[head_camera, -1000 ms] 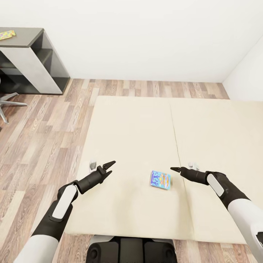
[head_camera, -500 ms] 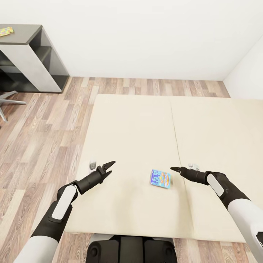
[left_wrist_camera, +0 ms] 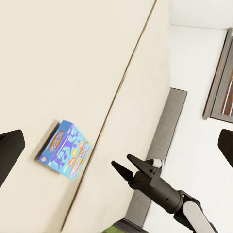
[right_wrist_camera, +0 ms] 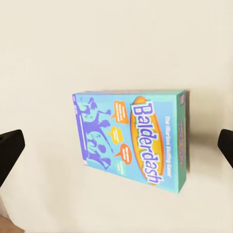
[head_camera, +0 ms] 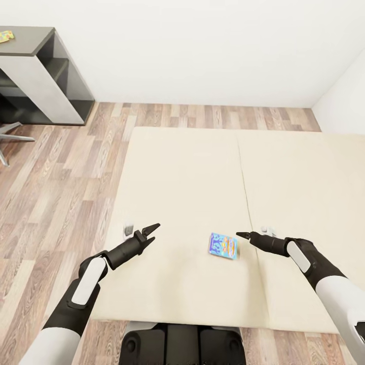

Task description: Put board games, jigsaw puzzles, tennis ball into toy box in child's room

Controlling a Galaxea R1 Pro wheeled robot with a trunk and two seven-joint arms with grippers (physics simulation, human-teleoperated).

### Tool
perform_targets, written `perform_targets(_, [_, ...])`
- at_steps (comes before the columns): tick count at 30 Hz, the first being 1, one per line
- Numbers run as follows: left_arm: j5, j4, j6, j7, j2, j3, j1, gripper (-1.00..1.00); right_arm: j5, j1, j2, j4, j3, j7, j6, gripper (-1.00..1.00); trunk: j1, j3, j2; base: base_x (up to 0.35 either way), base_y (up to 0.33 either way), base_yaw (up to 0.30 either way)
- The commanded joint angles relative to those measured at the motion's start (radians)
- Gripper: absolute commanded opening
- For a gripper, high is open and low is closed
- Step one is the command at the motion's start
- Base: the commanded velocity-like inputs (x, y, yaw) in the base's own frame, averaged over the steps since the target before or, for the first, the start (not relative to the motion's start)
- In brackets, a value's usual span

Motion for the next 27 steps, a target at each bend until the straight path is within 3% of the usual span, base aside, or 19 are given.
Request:
perform_targets(1, [0.003, 0.0, 0.007, -0.001, 0.0, 0.002, 0.0, 1.0, -0.005, -0.001, -0.001, 0.0, 0.005, 0.0, 0.003, 1.0, 0.0, -0.003, -0.002, 0.0, 0.0, 0.0])
perform_targets(27, [0.003, 0.0, 0.007, -0.002, 0.0, 0.004, 0.0, 1.0, -0.006, 0.001, 0.005, 0.005, 0.007, -0.003, 0.007, 1.0, 0.0, -0.037, -0.002, 0.0, 0.0, 0.0])
